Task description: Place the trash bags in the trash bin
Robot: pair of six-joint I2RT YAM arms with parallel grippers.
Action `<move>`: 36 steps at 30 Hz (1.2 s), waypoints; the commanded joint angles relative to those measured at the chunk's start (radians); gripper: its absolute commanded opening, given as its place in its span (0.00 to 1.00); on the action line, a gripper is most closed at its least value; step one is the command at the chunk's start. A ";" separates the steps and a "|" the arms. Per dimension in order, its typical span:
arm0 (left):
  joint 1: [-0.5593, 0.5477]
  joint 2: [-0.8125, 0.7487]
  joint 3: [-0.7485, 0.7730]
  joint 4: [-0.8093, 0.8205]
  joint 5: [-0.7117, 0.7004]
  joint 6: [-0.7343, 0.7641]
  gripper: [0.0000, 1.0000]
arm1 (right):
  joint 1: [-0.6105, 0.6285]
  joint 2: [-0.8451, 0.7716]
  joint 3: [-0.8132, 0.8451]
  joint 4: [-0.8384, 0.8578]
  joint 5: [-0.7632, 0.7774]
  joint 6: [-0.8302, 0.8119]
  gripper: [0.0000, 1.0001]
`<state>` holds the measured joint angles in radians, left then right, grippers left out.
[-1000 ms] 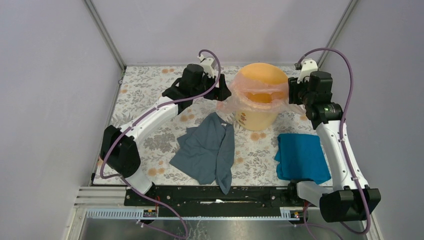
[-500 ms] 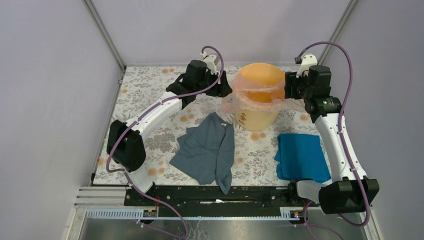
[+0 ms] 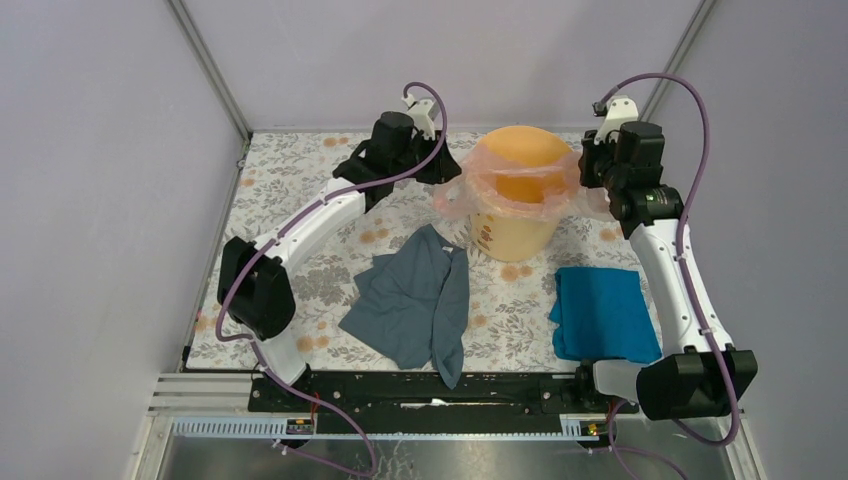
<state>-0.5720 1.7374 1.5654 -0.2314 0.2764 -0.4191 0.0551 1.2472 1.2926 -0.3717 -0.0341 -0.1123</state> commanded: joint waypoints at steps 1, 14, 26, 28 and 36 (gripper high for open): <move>0.010 0.013 0.071 0.046 0.032 0.006 0.26 | 0.004 0.016 0.033 0.073 -0.015 0.019 0.07; 0.025 0.082 0.159 0.095 0.018 -0.020 0.00 | 0.003 0.122 0.082 0.162 0.112 0.024 0.09; 0.056 0.224 0.290 0.168 0.012 -0.102 0.00 | 0.001 0.295 0.192 0.202 0.153 0.022 0.13; 0.063 0.248 0.305 0.194 0.011 -0.123 0.00 | 0.000 0.323 0.216 0.201 0.153 0.022 0.13; 0.090 0.393 0.453 0.197 0.040 -0.225 0.00 | -0.017 0.408 0.271 0.217 0.150 0.033 0.13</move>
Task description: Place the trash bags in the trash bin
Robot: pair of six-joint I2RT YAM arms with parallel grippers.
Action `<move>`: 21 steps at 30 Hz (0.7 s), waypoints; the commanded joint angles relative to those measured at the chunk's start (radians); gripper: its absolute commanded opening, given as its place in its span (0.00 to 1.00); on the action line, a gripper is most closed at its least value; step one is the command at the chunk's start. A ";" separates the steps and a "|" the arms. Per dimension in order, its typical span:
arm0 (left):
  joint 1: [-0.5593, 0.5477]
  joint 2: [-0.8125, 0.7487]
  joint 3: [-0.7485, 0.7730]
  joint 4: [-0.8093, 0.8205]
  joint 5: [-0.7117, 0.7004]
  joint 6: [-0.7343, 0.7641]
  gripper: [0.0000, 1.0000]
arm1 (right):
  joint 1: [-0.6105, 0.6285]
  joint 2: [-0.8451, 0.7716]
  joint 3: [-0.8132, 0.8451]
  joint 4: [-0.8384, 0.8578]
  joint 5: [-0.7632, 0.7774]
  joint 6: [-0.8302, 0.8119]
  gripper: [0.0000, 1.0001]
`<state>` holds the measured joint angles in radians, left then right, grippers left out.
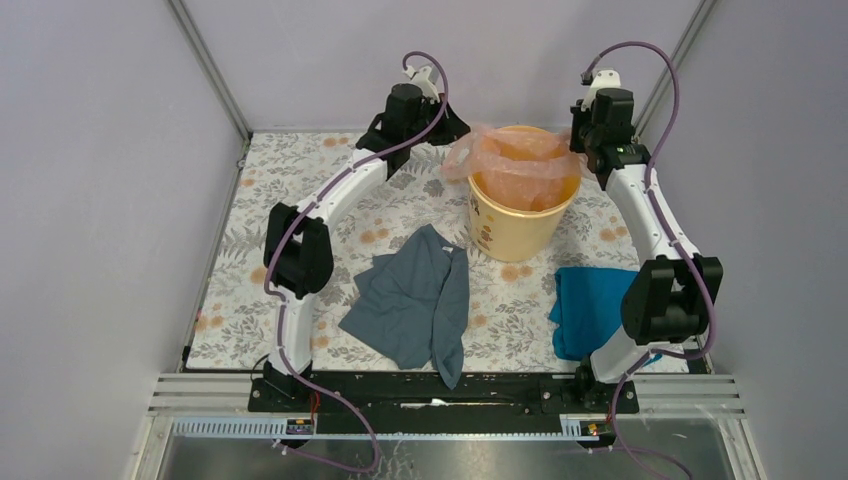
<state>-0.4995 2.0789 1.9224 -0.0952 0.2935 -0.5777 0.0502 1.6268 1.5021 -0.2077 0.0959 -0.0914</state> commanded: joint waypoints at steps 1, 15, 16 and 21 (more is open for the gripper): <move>0.018 0.067 0.107 0.063 0.030 -0.079 0.00 | -0.014 0.038 0.063 0.054 0.019 0.015 0.13; 0.018 0.027 -0.157 0.123 0.109 -0.186 0.00 | -0.044 0.036 -0.052 0.021 -0.037 0.131 0.20; 0.018 0.009 -0.188 0.126 0.115 -0.186 0.00 | -0.044 0.026 -0.062 0.005 -0.046 0.139 0.21; 0.024 -0.083 -0.239 0.033 0.111 -0.111 0.09 | -0.072 -0.040 -0.054 -0.112 -0.037 0.223 0.43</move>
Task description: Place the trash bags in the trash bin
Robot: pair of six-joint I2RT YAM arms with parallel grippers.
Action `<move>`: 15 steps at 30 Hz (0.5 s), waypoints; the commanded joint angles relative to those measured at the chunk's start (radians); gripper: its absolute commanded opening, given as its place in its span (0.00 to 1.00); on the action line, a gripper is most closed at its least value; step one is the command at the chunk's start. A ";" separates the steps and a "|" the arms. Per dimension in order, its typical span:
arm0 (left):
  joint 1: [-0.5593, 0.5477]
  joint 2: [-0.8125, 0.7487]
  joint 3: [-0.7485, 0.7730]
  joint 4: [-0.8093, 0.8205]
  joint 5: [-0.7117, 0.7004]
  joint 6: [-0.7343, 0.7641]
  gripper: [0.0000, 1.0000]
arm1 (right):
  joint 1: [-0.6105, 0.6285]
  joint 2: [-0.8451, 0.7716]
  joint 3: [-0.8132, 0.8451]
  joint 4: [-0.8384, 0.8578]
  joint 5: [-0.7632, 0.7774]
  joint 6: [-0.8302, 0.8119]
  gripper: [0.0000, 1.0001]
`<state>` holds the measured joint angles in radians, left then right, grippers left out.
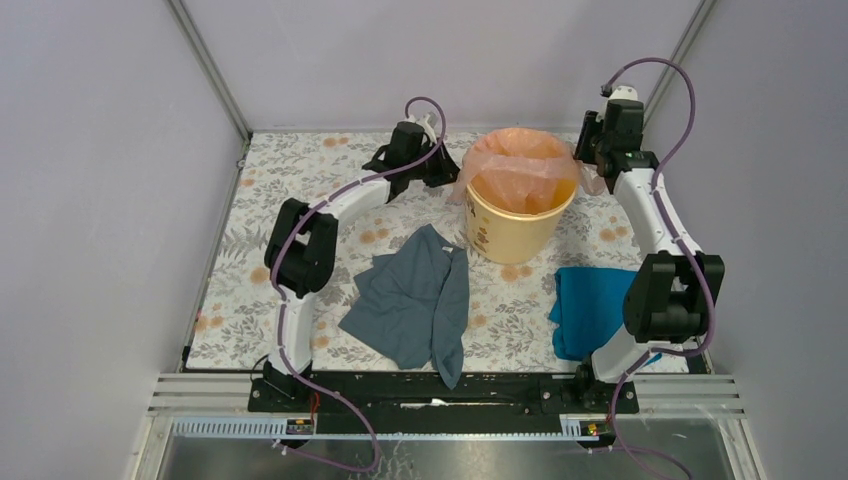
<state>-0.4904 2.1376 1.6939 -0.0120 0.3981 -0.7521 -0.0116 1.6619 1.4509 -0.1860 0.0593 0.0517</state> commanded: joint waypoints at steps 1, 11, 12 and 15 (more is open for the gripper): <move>0.018 -0.163 -0.004 -0.080 -0.009 0.081 0.16 | -0.010 -0.093 0.005 -0.156 0.014 0.096 0.49; 0.075 -0.410 -0.058 -0.262 -0.173 0.156 0.83 | -0.040 -0.313 -0.009 -0.295 0.153 0.255 0.95; 0.081 -0.449 -0.100 -0.244 -0.162 0.152 0.85 | -0.066 -0.347 -0.052 -0.272 0.103 0.288 0.96; 0.083 -0.556 -0.261 -0.087 -0.019 0.134 0.93 | -0.162 -0.441 -0.177 -0.193 -0.091 0.414 0.96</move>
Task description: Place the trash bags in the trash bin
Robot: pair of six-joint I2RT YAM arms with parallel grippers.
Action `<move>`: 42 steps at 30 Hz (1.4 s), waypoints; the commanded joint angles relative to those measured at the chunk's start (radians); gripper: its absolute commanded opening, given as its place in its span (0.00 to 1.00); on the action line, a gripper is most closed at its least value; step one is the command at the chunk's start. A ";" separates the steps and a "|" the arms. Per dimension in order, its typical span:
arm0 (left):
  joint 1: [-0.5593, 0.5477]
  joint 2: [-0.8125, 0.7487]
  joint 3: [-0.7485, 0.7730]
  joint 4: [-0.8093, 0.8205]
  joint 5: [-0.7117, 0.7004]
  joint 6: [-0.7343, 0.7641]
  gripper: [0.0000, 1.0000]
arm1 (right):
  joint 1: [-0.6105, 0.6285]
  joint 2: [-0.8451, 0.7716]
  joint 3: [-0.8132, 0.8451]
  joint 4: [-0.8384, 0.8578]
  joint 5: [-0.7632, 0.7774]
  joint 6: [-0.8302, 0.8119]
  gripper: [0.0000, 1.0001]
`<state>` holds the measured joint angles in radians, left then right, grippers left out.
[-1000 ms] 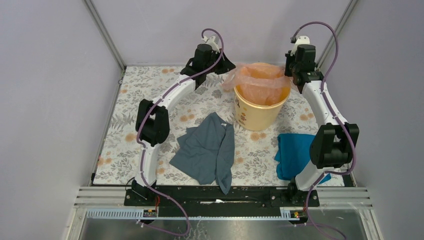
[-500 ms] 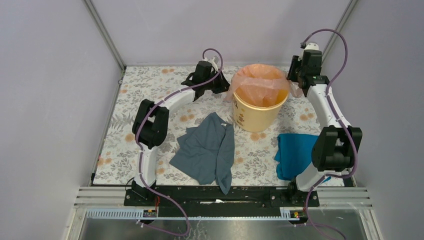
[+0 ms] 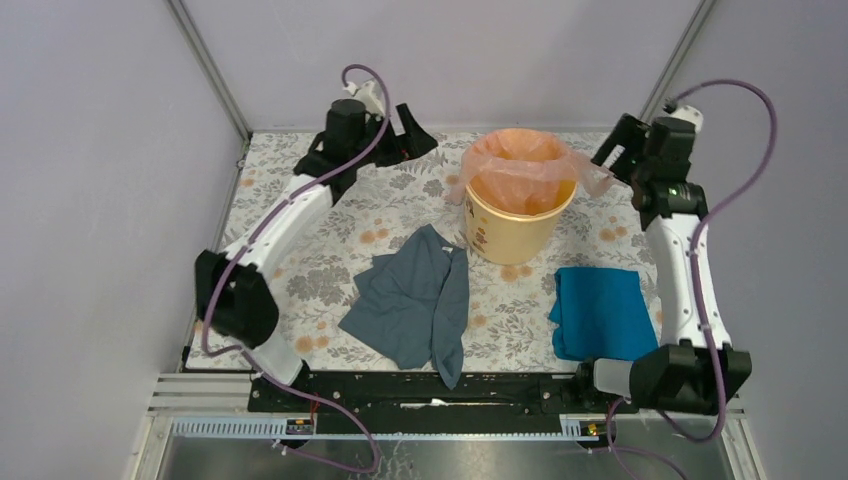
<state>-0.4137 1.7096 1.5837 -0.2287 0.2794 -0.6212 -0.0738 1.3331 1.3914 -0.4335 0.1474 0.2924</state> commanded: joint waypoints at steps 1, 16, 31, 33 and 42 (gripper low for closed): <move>0.001 -0.168 -0.221 0.225 0.169 -0.008 0.98 | -0.125 -0.144 -0.163 0.084 -0.243 0.213 0.96; -0.066 -0.135 -0.509 0.754 0.319 -0.034 0.95 | -0.322 -0.197 -0.553 0.580 -0.708 0.760 0.95; -0.103 -0.043 -0.432 0.579 0.212 0.191 0.74 | -0.313 -0.051 -0.578 0.738 -0.749 1.024 0.74; -0.119 -0.029 -0.405 0.544 0.172 0.219 0.73 | -0.310 -0.059 -0.575 0.710 -0.745 1.013 0.73; -0.143 -0.016 -0.379 0.510 0.146 0.236 0.45 | -0.290 -0.154 -0.642 0.659 -0.745 1.010 0.77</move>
<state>-0.5556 1.6974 1.1633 0.2745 0.4541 -0.4118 -0.3752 1.2388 0.7677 0.2264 -0.5724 1.2861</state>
